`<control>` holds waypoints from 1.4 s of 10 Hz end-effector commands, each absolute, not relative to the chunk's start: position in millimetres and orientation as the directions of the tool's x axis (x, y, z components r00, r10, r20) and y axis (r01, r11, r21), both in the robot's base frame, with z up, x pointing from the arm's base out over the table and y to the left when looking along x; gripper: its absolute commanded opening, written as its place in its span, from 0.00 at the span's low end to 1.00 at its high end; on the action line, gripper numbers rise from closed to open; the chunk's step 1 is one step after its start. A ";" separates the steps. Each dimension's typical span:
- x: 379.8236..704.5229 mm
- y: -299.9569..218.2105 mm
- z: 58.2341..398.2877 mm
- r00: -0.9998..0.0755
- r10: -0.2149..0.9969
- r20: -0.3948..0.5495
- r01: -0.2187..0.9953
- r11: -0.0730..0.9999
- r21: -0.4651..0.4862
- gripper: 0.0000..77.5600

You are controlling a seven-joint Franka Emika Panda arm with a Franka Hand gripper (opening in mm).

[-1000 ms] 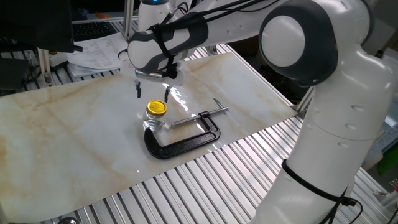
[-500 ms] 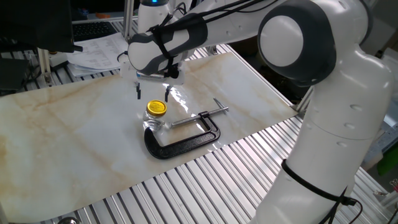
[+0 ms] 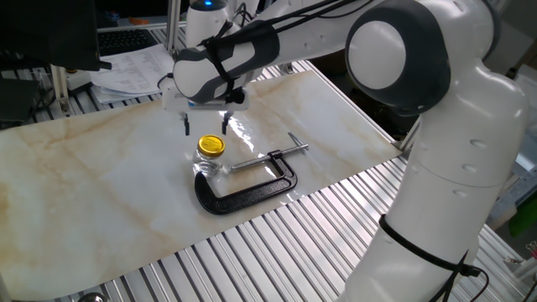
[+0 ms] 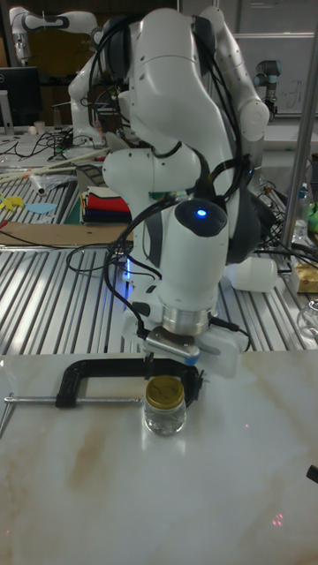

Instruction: Screw the lid onto the jar

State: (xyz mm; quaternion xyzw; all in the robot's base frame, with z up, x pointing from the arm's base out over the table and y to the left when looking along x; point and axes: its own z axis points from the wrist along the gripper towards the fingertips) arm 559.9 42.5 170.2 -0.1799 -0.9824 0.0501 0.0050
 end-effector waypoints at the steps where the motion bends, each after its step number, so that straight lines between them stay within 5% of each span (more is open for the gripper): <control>1: 569.1 30.1 143.8 -0.971 -0.234 -0.041 -0.232 0.972 -0.042 1.00; 14: 554.2 21.5 137.3 -0.977 -0.215 -0.005 -0.215 0.976 0.040 1.00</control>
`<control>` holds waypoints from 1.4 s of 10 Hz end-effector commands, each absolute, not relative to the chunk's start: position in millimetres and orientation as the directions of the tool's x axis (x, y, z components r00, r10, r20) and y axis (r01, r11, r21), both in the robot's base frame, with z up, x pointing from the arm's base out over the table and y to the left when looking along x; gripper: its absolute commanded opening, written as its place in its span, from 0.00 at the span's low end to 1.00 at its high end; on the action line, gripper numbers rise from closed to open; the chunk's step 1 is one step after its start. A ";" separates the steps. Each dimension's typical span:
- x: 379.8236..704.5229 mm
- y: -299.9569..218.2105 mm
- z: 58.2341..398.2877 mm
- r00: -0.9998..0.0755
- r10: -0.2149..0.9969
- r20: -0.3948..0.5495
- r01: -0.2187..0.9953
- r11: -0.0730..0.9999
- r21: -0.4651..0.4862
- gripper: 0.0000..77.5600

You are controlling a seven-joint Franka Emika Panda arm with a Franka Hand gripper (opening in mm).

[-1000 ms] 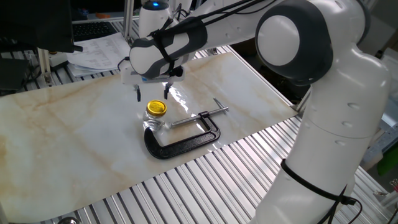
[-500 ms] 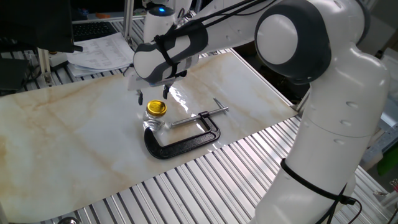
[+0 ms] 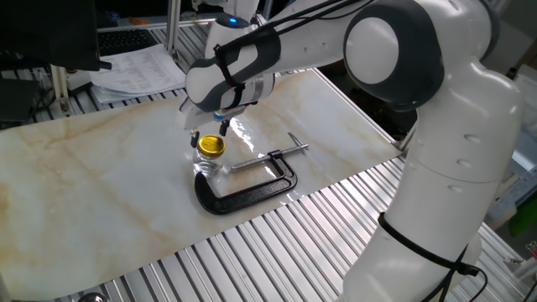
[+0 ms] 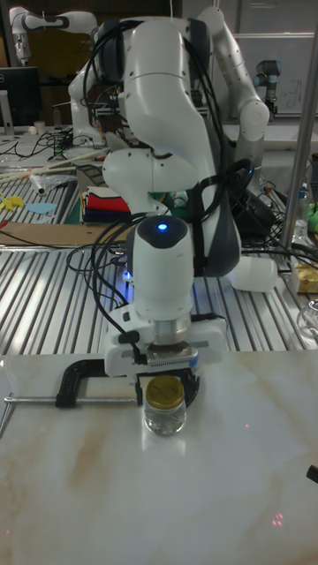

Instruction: Screw the lid onto the jar

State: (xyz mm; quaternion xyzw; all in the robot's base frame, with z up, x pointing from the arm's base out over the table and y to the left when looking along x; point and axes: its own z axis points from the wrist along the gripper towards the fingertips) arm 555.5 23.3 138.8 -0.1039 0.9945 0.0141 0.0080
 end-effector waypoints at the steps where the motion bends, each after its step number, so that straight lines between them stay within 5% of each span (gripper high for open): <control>1: 552.2 23.8 139.0 -0.980 -0.200 0.008 -0.200 0.979 0.032 1.00; 4: 544.0 35.7 145.4 -0.988 -0.149 0.025 -0.150 0.988 -0.035 1.00; 14: 543.5 35.4 145.8 -0.996 -0.089 0.026 -0.090 0.995 -0.050 1.00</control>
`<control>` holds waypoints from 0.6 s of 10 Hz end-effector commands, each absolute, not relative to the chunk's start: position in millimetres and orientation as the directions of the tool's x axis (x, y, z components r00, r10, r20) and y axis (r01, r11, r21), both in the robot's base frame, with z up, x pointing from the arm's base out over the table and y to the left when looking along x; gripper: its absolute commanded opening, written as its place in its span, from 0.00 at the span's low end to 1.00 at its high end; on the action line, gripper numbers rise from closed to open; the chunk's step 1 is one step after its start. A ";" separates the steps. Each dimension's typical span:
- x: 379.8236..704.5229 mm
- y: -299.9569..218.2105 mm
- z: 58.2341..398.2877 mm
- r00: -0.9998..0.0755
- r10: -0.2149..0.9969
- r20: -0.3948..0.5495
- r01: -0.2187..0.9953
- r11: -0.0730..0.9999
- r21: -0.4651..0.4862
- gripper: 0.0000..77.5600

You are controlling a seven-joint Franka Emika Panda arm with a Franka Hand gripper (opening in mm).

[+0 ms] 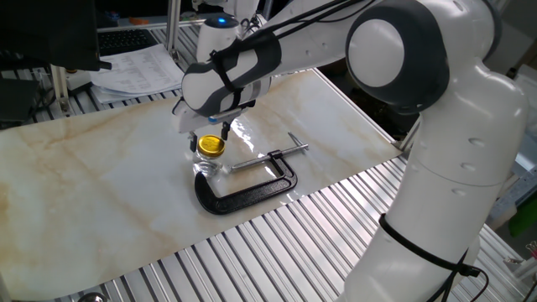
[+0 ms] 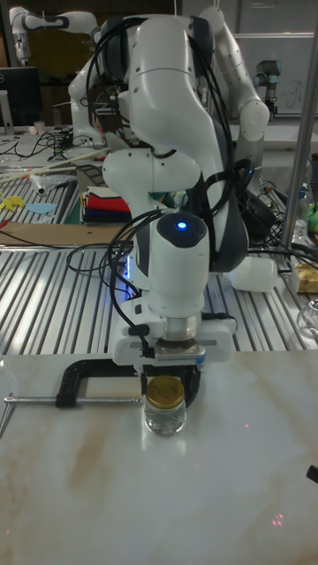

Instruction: Screw the lid onto the jar

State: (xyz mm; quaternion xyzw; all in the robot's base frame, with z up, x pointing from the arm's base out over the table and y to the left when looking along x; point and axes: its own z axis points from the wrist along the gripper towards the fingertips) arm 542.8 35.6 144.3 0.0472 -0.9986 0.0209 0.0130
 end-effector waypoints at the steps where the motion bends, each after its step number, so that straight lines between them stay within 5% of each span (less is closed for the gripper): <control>1: 542.9 34.5 146.5 -0.996 -0.086 0.027 -0.088 0.995 -0.052 1.00; 6: 543.4 31.5 146.2 -0.996 -0.078 0.038 -0.080 0.996 -0.048 1.00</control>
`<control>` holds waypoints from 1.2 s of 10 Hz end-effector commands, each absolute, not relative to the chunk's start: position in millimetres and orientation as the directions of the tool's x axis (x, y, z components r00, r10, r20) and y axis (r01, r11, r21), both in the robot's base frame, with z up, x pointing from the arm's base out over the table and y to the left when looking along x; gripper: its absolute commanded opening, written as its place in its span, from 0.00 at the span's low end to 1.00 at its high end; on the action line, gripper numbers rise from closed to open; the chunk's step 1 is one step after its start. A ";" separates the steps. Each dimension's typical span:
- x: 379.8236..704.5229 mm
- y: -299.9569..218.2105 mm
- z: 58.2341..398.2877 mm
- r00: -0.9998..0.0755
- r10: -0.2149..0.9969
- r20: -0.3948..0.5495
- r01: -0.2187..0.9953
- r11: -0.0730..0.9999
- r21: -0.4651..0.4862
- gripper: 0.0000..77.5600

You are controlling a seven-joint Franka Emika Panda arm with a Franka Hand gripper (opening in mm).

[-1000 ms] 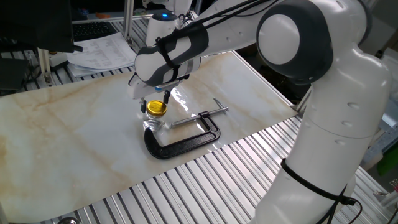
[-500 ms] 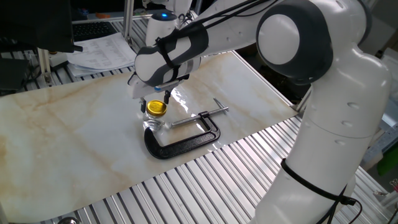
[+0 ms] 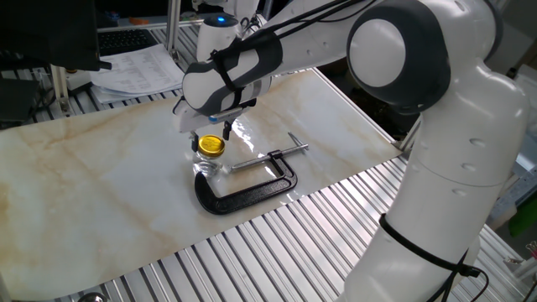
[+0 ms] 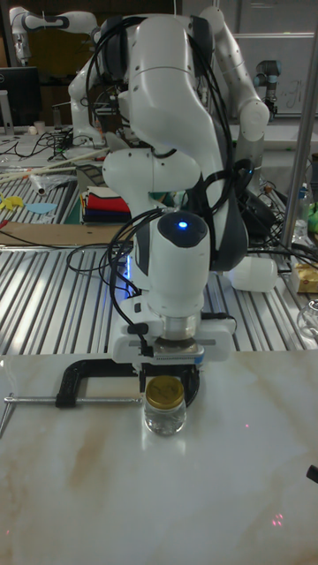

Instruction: Screw the lid onto the jar

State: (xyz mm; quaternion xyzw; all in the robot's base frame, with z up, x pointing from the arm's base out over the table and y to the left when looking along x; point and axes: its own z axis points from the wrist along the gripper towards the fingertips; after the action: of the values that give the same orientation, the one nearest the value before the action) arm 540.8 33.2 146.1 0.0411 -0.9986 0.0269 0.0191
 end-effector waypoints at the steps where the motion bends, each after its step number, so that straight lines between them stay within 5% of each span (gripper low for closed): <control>1: 544.4 30.5 145.4 -0.996 -0.076 0.039 -0.078 0.996 -0.048 1.00; 12: 543.9 27.6 145.1 -0.994 -0.101 0.046 -0.103 0.994 -0.042 1.00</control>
State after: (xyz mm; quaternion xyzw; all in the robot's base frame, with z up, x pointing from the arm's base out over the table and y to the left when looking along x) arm 542.9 28.4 143.9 0.0476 -0.9984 0.0216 0.0217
